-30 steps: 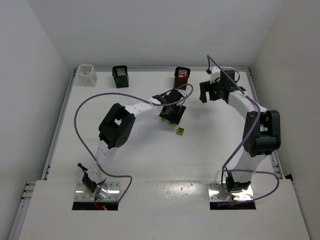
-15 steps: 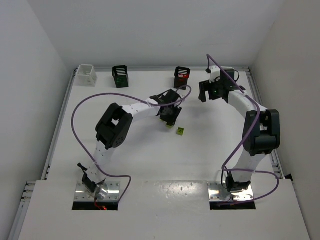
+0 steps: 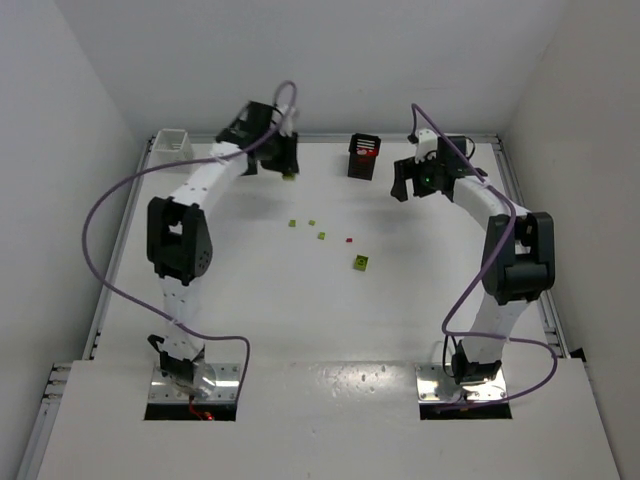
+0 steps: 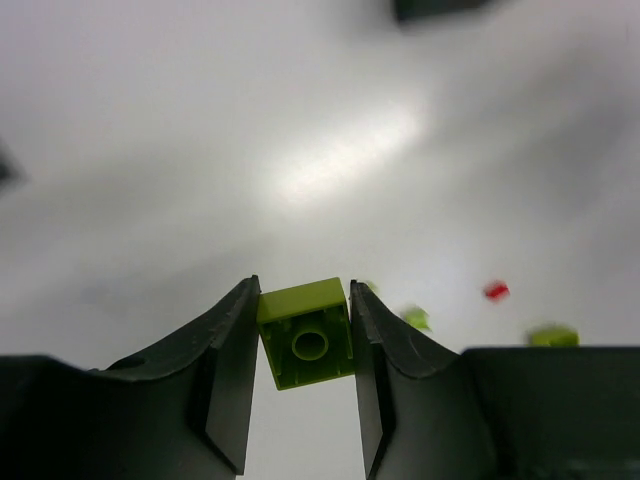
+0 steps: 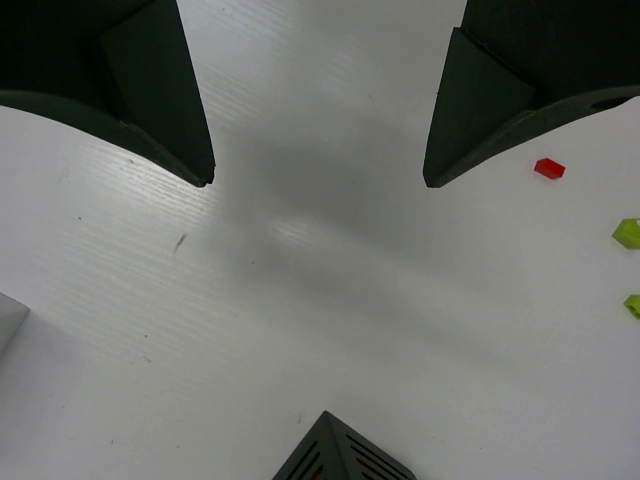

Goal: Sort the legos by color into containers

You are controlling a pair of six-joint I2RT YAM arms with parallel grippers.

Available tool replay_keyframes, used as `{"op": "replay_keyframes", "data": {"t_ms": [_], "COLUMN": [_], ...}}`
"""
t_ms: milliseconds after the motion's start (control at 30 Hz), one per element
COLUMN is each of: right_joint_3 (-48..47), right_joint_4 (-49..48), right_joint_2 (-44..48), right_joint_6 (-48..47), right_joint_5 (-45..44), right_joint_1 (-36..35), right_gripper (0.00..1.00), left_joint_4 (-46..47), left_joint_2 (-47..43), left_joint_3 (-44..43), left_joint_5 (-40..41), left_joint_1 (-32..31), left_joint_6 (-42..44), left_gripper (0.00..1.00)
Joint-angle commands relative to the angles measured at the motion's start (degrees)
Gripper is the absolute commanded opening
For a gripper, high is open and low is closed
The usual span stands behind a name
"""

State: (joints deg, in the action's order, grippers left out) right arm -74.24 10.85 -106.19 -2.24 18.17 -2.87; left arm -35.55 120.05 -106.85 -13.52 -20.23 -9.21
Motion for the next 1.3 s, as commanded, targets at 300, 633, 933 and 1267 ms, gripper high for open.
{"op": "replay_keyframes", "data": {"t_ms": [300,633,933,1267], "right_joint_3": [-6.45,-6.45,-7.76,-9.35], "right_joint_4": [-1.98,-1.45,0.48,1.62], "right_joint_2": [-2.97,-2.97,-3.5,-4.64], "right_joint_6": [1.63,1.63,-0.04,-0.57], "right_joint_5": [4.24,4.77,6.35,6.35], "right_joint_1": [-0.82,-0.82,-0.82,-1.34], "right_gripper": [0.86,0.86,0.86,0.86], "left_joint_4": [6.18,14.89,17.97,19.91], "left_joint_2": [3.78,10.37,15.38,17.68], "left_joint_3": [-23.14,-28.59,-29.82,-29.82], "left_joint_5": [3.32,6.48,12.19,15.1], "left_joint_1": [25.13,32.44,35.43,35.96], "left_joint_6": [-2.92,-4.67,-3.36,-1.77], "left_gripper": [0.1,0.11,0.12,0.22]}}
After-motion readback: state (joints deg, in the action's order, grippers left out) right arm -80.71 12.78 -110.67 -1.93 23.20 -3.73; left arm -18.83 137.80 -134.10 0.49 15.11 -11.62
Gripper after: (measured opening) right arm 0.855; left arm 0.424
